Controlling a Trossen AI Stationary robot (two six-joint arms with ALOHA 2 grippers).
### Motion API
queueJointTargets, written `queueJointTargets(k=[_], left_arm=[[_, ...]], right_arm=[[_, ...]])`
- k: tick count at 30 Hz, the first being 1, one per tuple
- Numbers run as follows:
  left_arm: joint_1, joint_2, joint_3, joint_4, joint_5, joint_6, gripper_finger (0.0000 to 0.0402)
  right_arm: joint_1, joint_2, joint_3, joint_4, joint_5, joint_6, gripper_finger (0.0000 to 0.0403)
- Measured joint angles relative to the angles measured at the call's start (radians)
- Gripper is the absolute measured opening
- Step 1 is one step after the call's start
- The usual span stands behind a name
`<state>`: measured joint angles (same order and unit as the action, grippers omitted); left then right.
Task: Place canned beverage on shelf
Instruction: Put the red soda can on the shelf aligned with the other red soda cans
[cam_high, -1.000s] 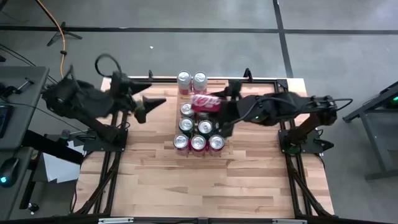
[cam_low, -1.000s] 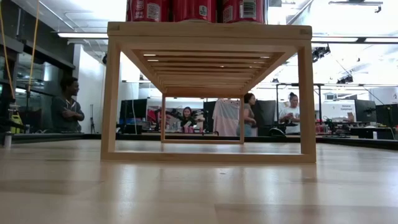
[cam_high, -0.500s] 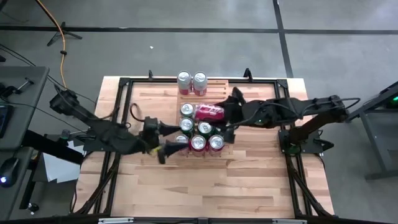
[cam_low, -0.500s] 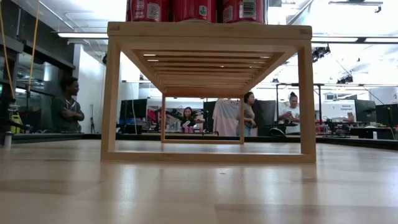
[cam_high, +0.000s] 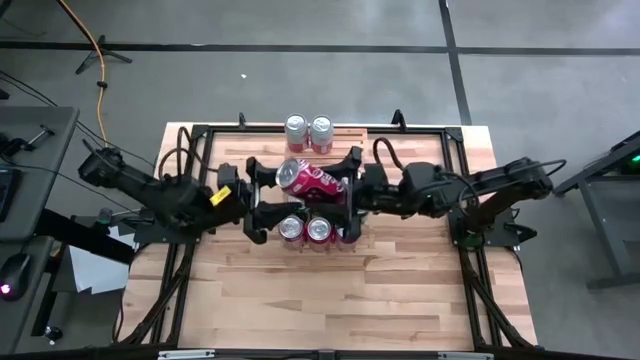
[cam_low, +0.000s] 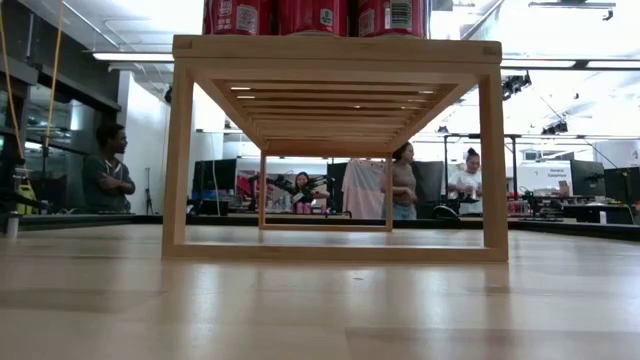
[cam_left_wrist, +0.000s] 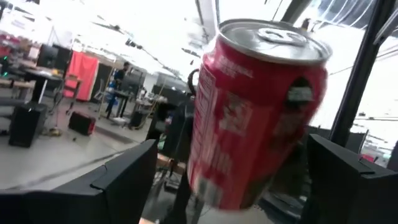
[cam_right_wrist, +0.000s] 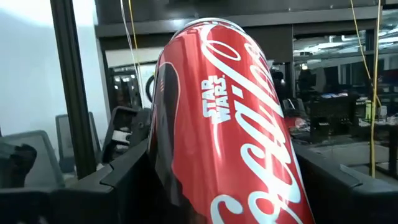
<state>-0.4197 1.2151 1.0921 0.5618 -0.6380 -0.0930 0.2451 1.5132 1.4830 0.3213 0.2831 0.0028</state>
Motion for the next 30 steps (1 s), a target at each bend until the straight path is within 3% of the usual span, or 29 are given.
queueJointTargets(k=[13, 26, 30], left_arm=[[0.085, 0.060, 0.080, 0.022, 0.163, 0.096, 0.0321], [0.120, 0.073, 0.136, 0.019, 0.185, 0.176, 0.0321], [0.125, 0.073, 0.136, 0.020, 0.183, 0.174, 0.0301]], right_arm=[[0.000, 0.060, 0.000, 0.074, -0.024, 0.105, 0.0286], [-0.001, 0.066, 0.000, 0.101, -0.022, 0.103, 0.0289], [-0.002, 0.066, 0.000, 0.102, -0.020, 0.096, 0.0290]])
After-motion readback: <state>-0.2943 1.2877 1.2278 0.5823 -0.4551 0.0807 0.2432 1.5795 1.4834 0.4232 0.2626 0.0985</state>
